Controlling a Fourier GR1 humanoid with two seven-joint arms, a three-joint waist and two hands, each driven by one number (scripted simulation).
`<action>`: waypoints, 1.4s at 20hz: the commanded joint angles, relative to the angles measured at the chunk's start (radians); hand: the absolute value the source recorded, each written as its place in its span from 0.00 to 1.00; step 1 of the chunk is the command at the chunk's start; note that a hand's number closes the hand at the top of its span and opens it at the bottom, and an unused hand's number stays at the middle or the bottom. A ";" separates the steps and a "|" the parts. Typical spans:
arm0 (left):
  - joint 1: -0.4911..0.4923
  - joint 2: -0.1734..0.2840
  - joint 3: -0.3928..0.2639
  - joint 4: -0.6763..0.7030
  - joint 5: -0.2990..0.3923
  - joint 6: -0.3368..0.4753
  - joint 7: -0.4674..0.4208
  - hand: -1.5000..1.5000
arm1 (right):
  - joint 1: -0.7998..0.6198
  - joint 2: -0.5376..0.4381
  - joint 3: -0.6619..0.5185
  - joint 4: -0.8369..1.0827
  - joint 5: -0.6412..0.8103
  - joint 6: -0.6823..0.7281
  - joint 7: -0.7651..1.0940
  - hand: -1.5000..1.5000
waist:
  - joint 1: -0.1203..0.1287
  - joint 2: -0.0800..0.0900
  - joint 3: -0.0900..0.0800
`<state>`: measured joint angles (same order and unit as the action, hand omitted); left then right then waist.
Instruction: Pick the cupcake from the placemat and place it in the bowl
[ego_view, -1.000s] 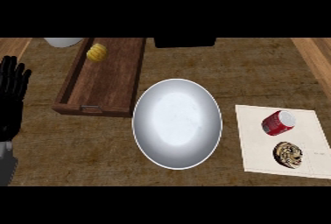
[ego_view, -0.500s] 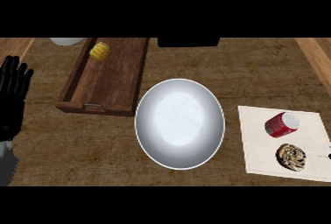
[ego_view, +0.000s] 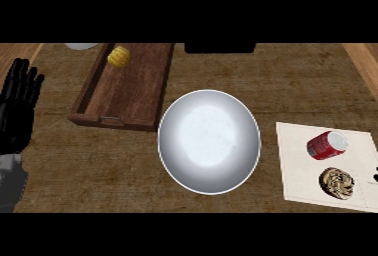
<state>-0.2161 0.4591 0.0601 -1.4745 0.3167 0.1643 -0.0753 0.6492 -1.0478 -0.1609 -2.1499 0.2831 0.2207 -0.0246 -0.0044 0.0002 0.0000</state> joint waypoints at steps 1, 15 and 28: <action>-0.073 0.006 0.031 0.064 -0.005 -0.029 0.014 0.50 | -0.095 0.062 0.062 0.029 0.066 0.065 0.048 0.00 | 0.001 0.001 0.000; 0.026 -0.082 0.029 -0.028 -0.070 -0.038 -0.019 0.50 | -0.329 0.306 0.199 0.388 0.337 0.059 -0.066 0.00 | 0.013 0.000 0.001; 0.017 -0.100 0.076 -0.049 -0.118 -0.060 0.042 0.50 | -0.429 0.410 0.164 0.576 0.488 0.067 -0.252 0.00 | 0.007 0.000 0.000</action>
<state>-0.2356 0.3754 0.1344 -1.4942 0.2141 0.1090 -0.0290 0.2698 -0.6858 -0.0345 -1.6686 0.6874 0.3192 -0.2540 -0.0014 -0.0004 -0.0001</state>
